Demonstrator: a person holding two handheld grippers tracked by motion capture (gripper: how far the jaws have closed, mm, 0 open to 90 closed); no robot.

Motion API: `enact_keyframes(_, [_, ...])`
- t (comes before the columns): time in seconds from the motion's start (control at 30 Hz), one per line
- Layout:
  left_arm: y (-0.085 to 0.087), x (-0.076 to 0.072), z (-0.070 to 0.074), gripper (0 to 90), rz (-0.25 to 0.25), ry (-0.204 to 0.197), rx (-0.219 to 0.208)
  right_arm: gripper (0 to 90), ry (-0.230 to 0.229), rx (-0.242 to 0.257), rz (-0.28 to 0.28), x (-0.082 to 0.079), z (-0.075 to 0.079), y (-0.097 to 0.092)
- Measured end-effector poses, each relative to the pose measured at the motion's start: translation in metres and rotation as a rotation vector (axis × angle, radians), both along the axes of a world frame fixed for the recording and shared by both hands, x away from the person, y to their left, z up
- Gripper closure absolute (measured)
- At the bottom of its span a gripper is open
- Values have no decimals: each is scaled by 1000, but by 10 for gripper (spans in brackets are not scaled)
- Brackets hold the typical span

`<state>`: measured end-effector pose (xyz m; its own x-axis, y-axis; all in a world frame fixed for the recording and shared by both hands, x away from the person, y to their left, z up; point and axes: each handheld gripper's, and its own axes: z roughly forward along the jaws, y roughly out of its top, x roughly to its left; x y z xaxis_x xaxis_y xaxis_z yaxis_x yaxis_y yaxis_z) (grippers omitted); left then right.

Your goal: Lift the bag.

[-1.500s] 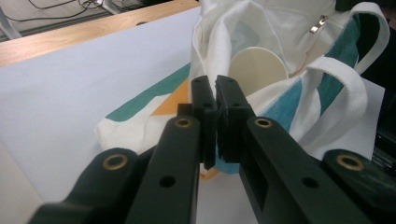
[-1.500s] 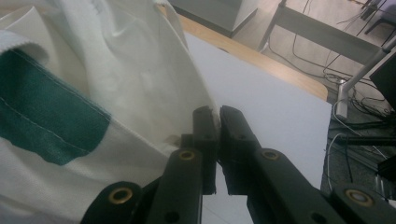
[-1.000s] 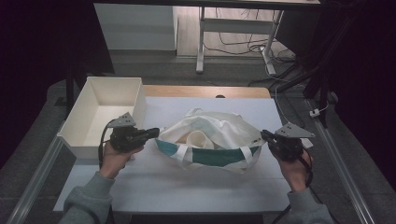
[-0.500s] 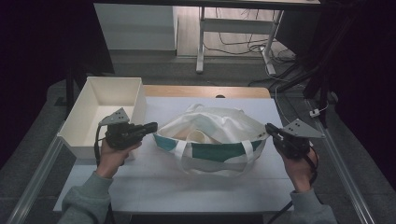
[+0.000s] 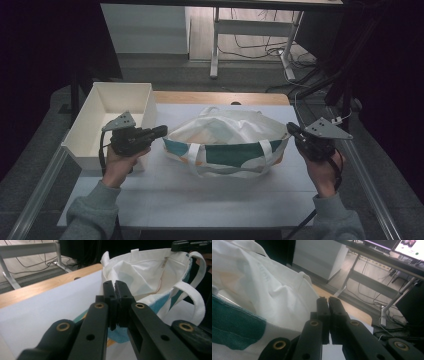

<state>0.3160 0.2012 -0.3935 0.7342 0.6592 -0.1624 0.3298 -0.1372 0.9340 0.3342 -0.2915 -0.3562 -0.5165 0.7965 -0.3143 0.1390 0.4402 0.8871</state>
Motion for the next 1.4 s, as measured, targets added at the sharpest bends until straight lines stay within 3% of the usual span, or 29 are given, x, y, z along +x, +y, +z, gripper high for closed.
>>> enact_keyframes(0.27, [3,12,30,883,14,-58,-3,883,-70,2,-21,3,31,0])
enact_keyframes(0.4, [3,26,28,883,43,-32,9,883,-67,7,-30,14,36,1])
enact_keyframes(0.6, [-2,45,11,883,73,25,45,885,24,-31,-68,45,11,3])
enact_keyframes(0.77, [-9,54,2,883,80,60,89,900,60,-33,-117,63,-10,-2])
enact_keyframes(0.83, [-14,57,-1,883,69,80,102,900,102,34,-93,67,-17,-7])
enact_keyframes(0.97, [-24,58,-3,883,71,72,133,900,124,21,-49,66,-25,-2])
enact_keyframes(1.1, [-22,62,-6,882,76,100,127,900,141,14,-4,63,-26,3])
enact_keyframes(1.23, [-24,65,-9,880,89,117,137,900,166,12,16,63,-29,4])
enact_keyframes(1.4, [-28,69,-15,872,102,128,165,900,207,14,19,68,-45,7])
